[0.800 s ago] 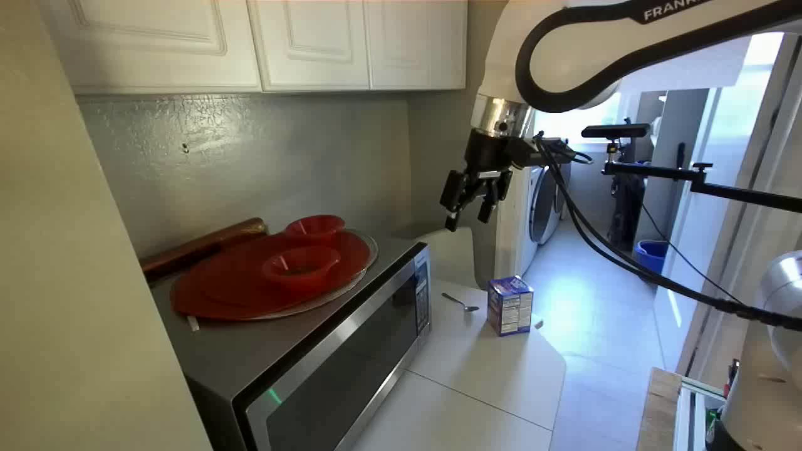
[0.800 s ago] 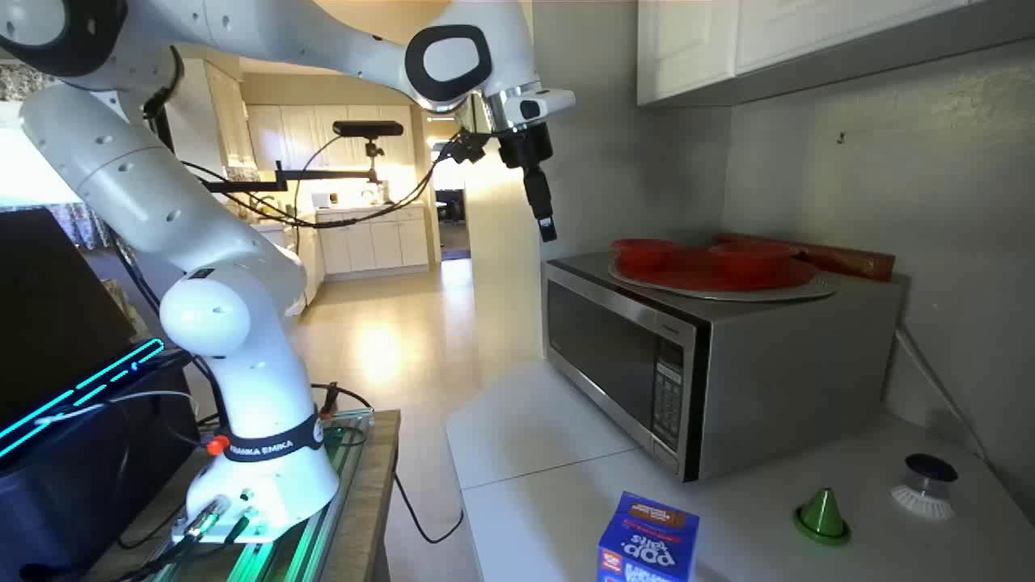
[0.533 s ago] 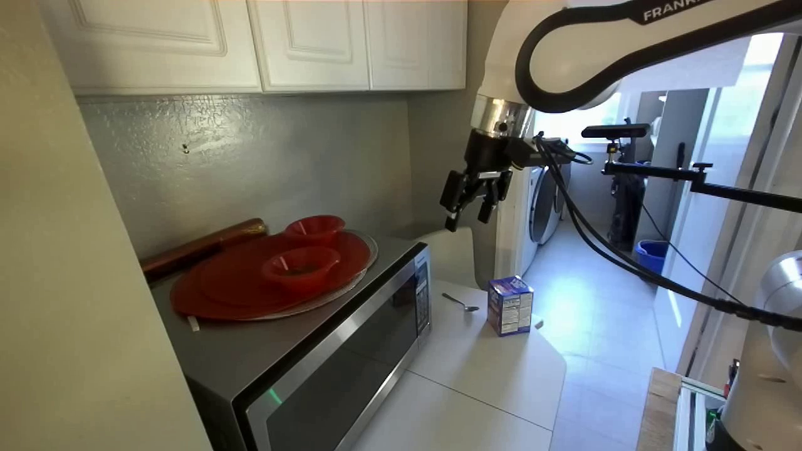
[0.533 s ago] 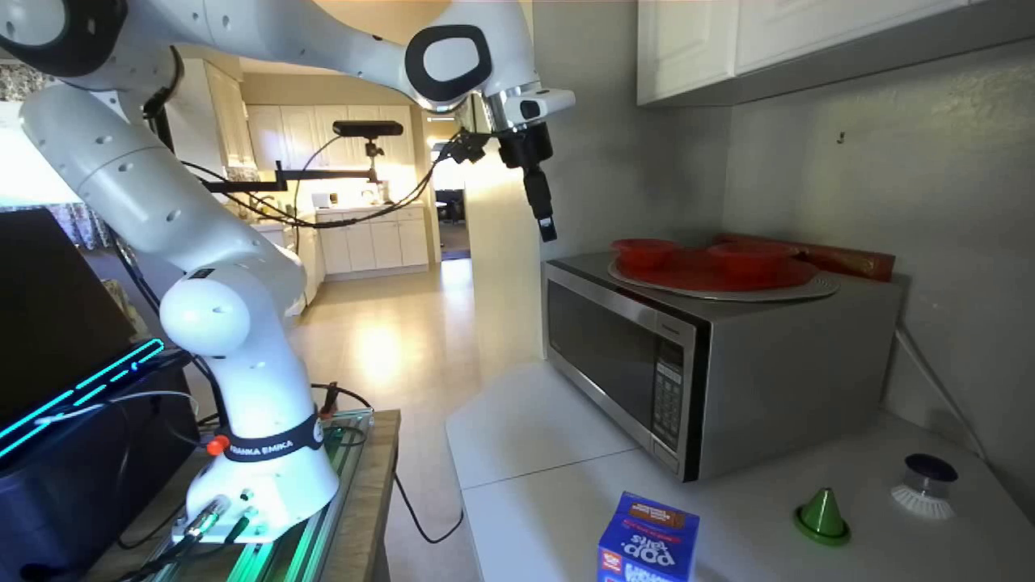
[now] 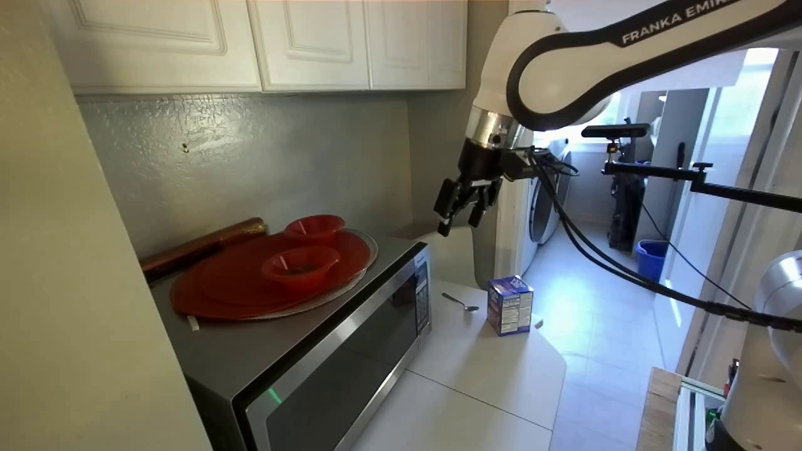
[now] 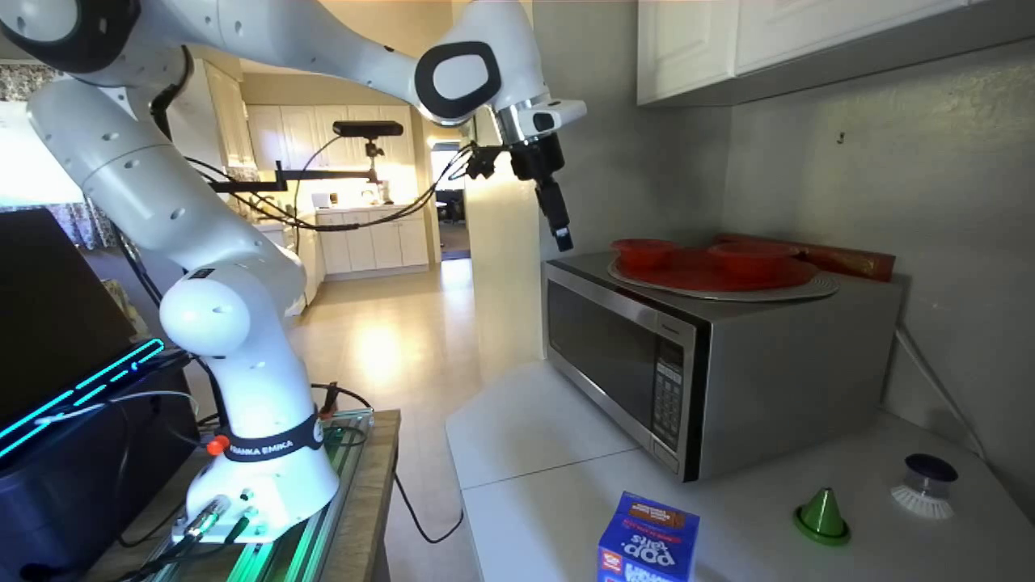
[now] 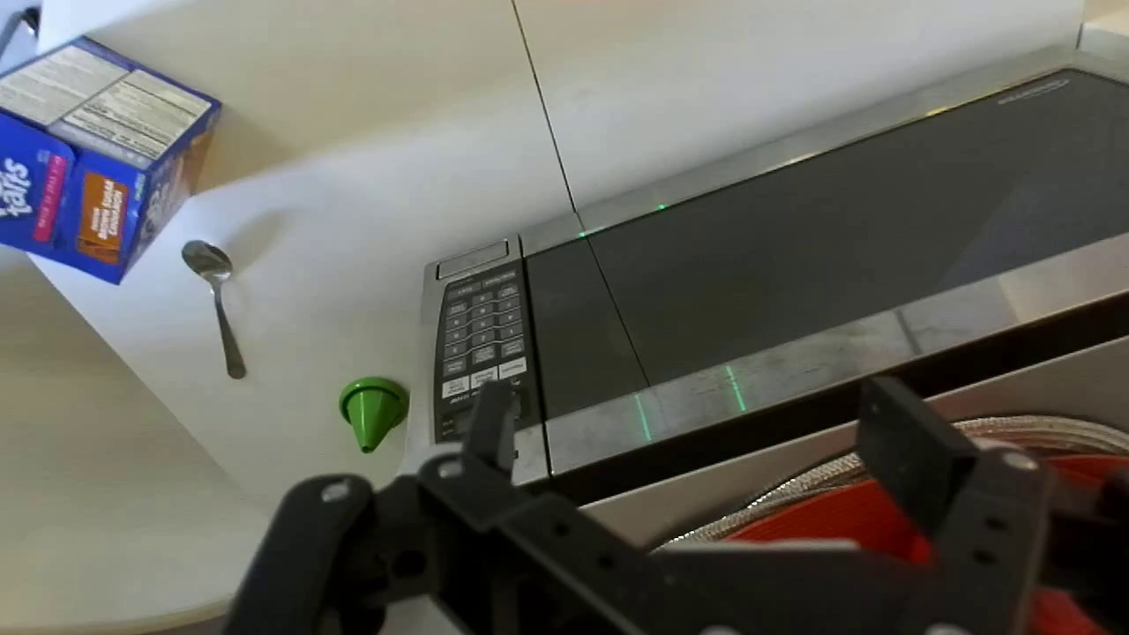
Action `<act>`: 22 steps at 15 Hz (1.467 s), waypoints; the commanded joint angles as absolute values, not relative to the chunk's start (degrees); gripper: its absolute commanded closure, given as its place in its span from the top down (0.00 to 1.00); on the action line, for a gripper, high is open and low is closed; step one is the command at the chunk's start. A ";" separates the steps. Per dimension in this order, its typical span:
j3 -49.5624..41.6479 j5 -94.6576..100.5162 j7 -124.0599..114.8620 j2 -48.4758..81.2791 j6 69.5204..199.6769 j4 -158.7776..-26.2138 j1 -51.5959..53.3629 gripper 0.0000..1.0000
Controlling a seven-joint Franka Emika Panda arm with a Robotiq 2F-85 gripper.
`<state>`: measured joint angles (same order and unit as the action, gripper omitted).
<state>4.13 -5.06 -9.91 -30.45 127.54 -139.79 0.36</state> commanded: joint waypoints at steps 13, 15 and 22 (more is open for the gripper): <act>-0.14 3.41 -1.73 -5.50 153.72 -142.69 -2.24 1.00; -0.39 3.73 -1.74 -4.12 153.84 -142.54 -2.34 1.00; -1.16 -12.82 12.04 1.64 170.40 -145.77 -0.07 1.00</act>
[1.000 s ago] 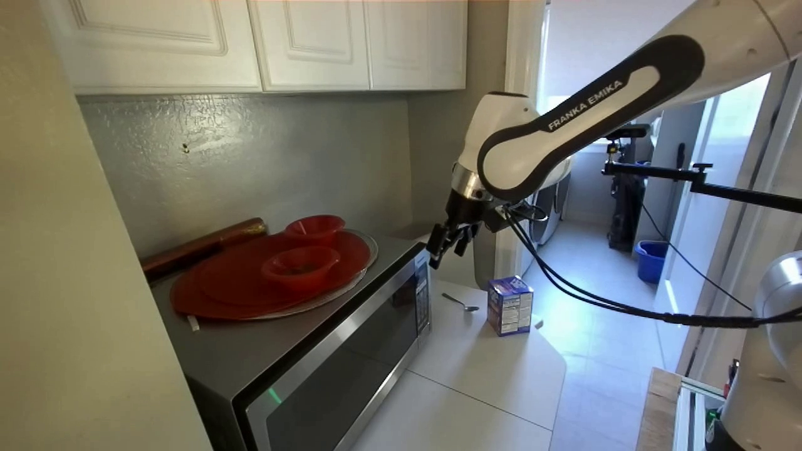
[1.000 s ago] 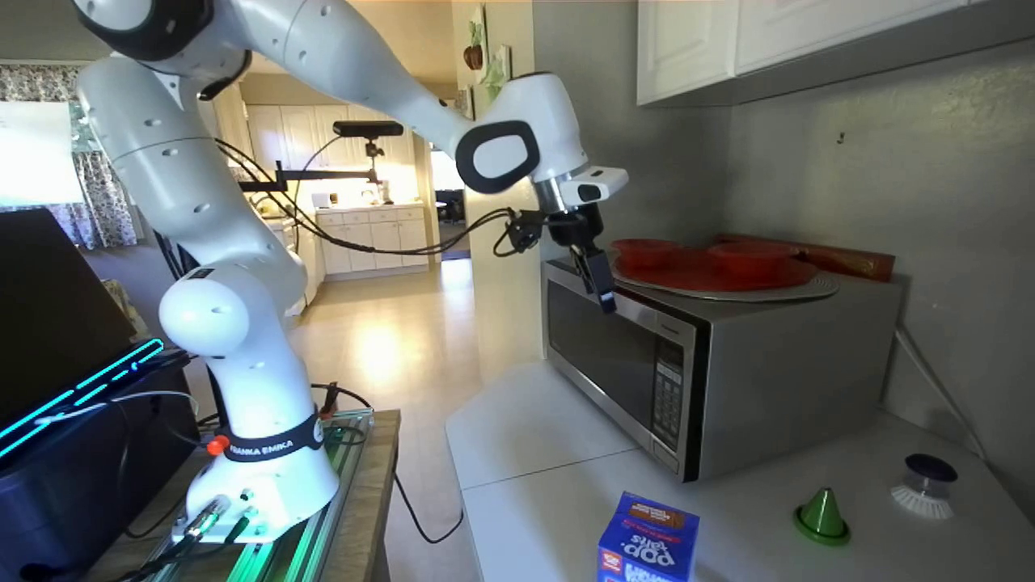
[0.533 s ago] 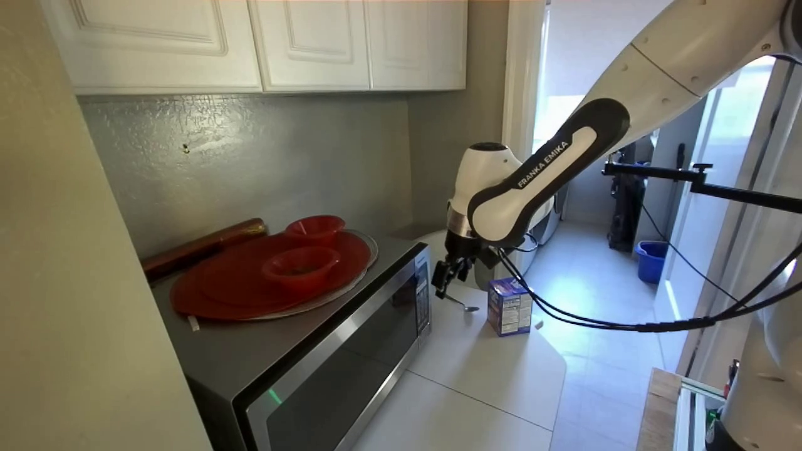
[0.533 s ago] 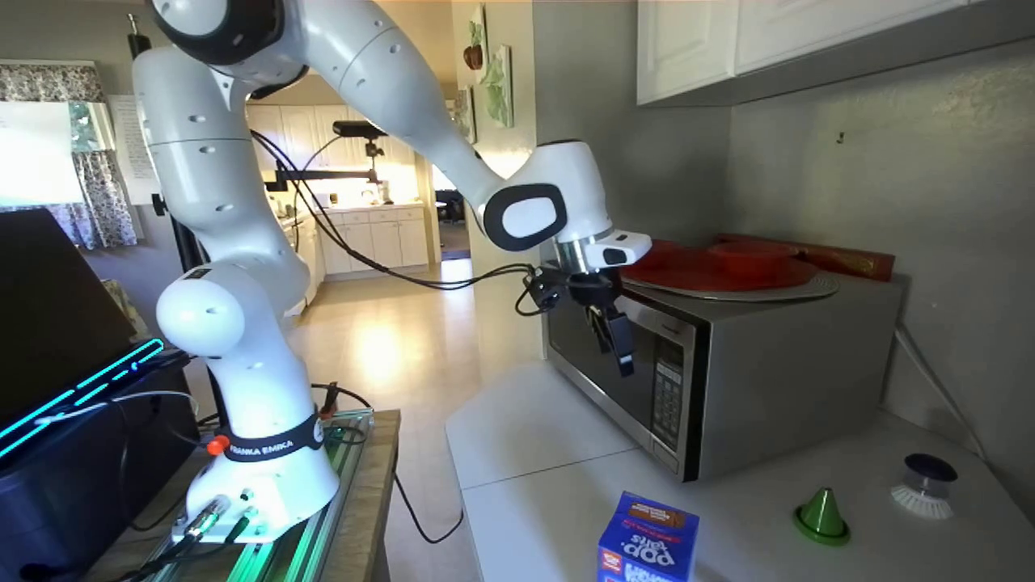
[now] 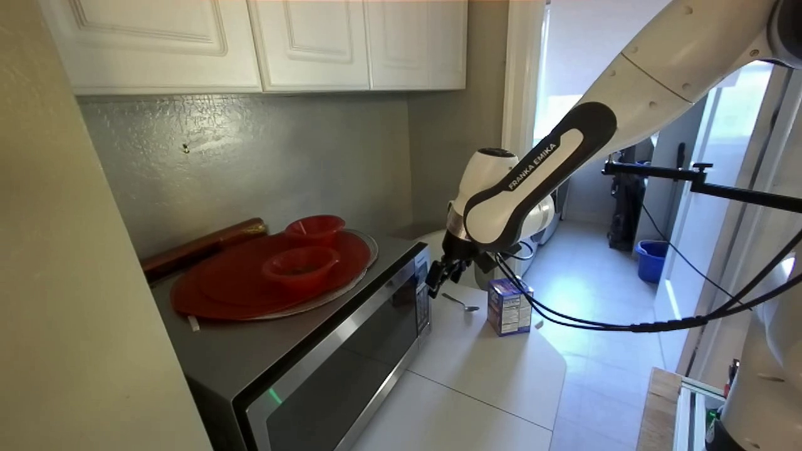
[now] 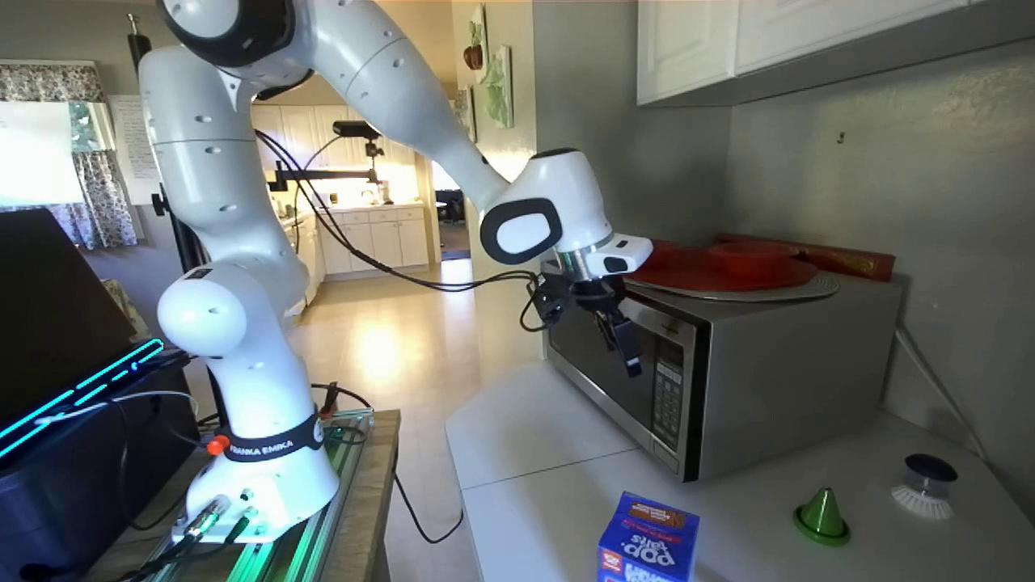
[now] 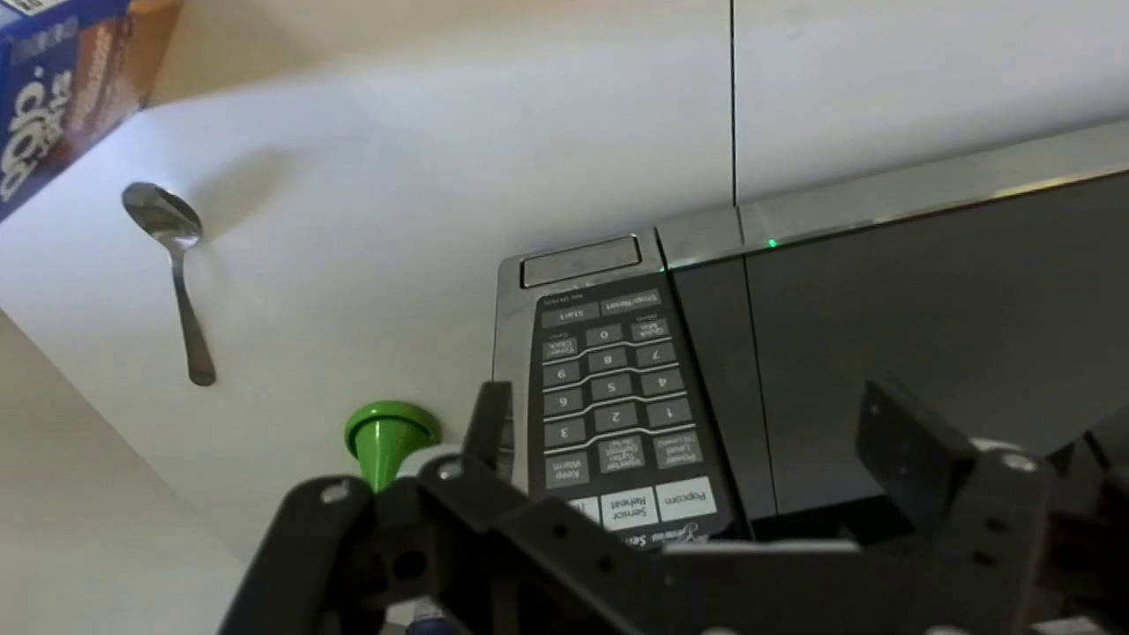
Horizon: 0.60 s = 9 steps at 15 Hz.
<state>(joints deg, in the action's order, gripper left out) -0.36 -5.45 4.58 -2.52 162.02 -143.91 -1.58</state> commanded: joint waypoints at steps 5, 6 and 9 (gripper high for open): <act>4.05 -24.27 25.17 11.02 181.58 -145.84 -2.94 0.75; 5.47 -24.65 26.02 12.99 183.84 -145.35 -3.93 0.74; 9.17 -21.91 25.69 19.03 191.30 -143.84 -7.26 0.52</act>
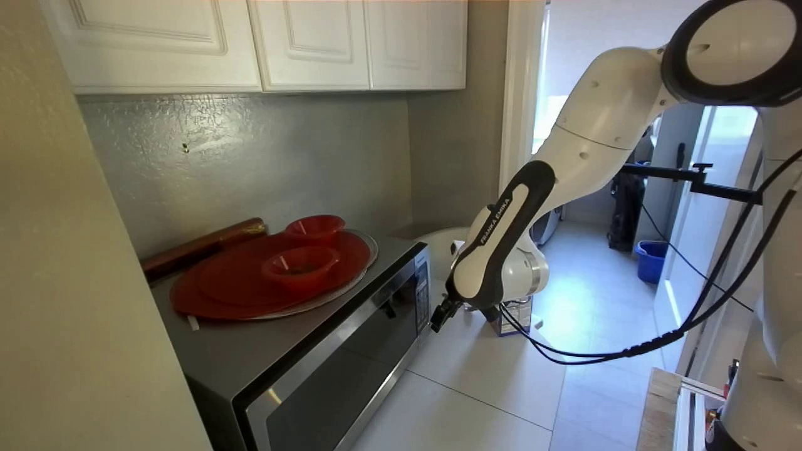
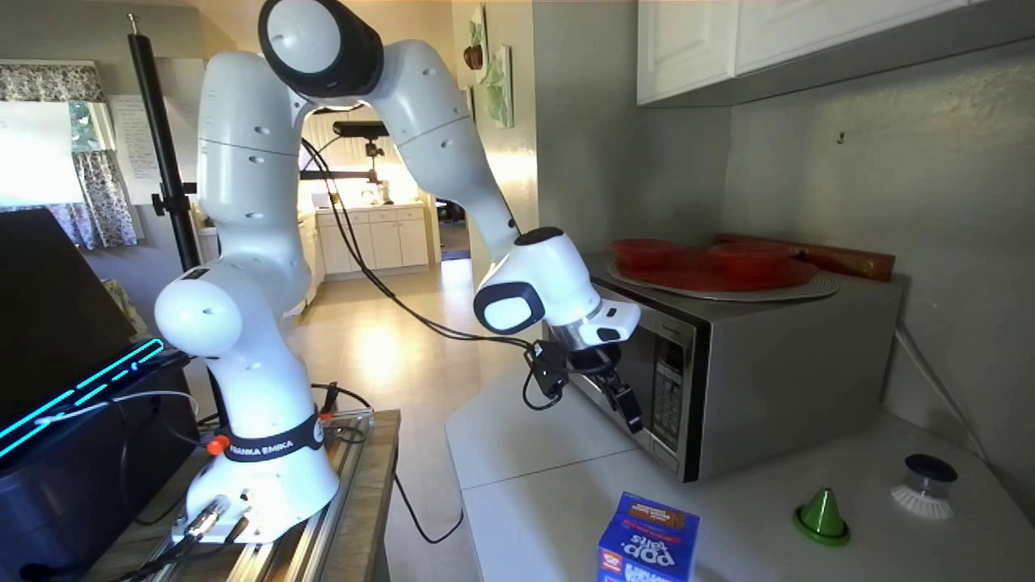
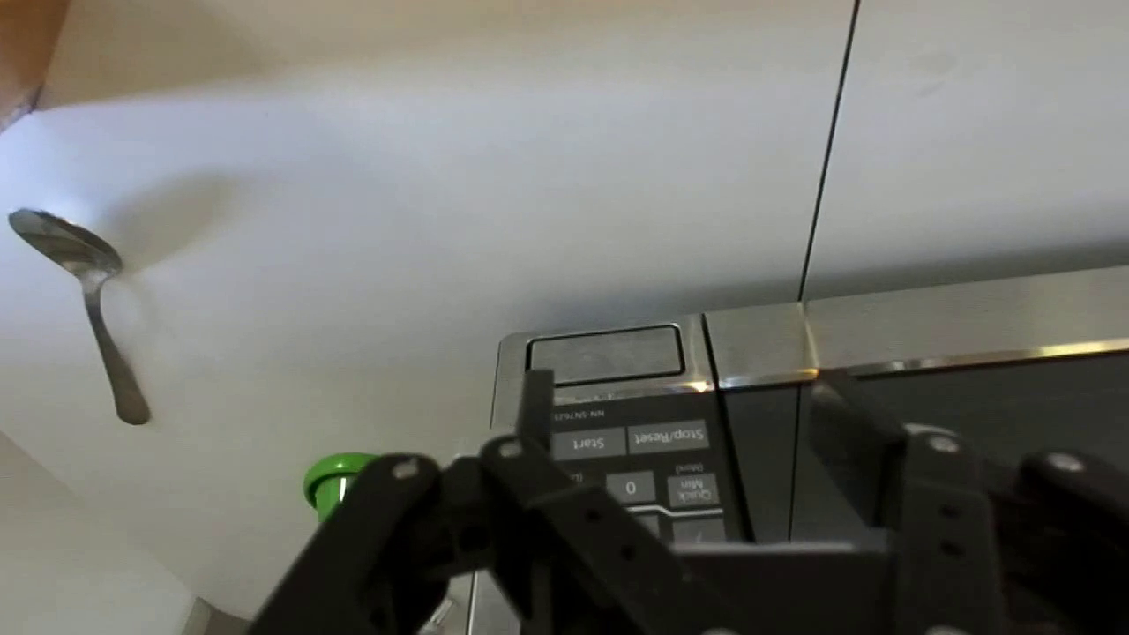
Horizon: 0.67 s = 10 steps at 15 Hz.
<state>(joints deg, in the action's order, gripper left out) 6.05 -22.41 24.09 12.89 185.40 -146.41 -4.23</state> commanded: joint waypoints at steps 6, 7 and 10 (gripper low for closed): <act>7.21 -19.81 27.47 28.09 197.66 -140.51 -7.83 0.10; 6.83 -20.02 27.96 29.06 198.00 -139.92 -7.60 0.02; 0.28 -7.34 17.78 30.77 197.84 -138.91 -3.67 0.00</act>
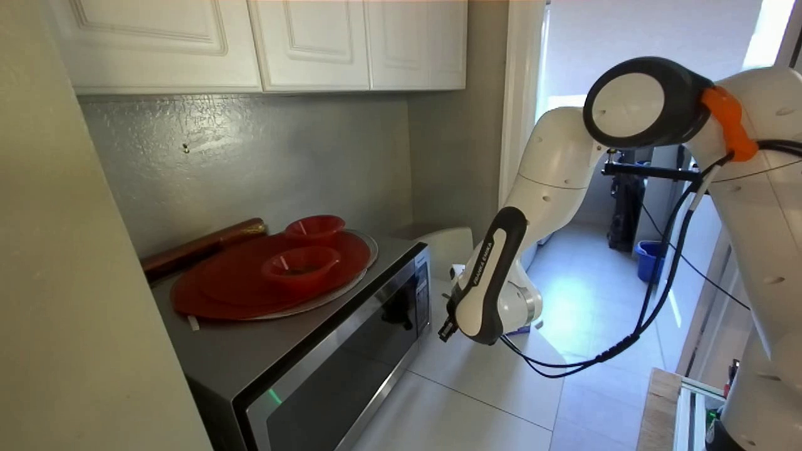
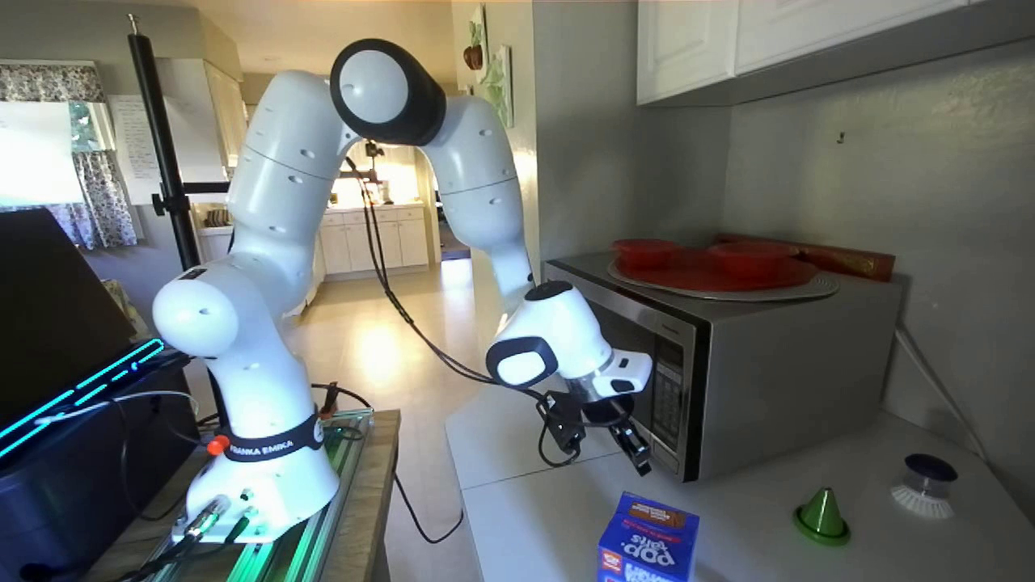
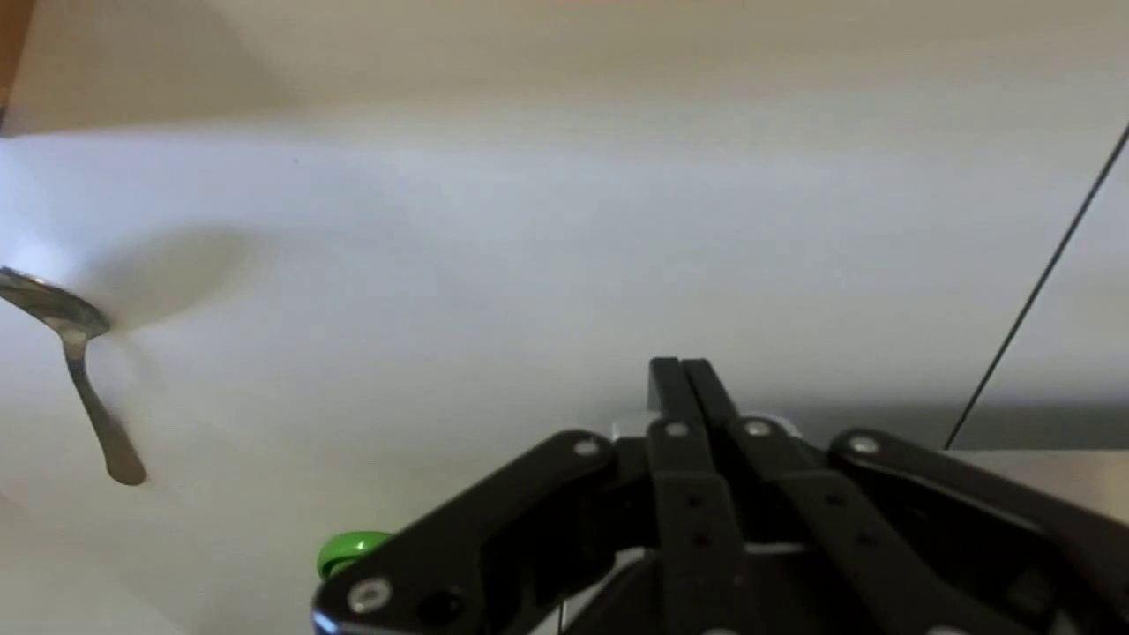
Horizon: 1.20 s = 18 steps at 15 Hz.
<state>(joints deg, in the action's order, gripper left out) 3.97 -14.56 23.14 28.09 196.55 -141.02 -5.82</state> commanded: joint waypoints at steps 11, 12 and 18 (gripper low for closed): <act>0.19 3.36 10.89 32.70 201.51 -137.22 -4.95 0.00; 0.36 3.67 10.60 32.92 202.42 -137.11 -5.19 0.00; 0.83 4.52 8.13 35.58 207.01 -135.21 -5.57 0.00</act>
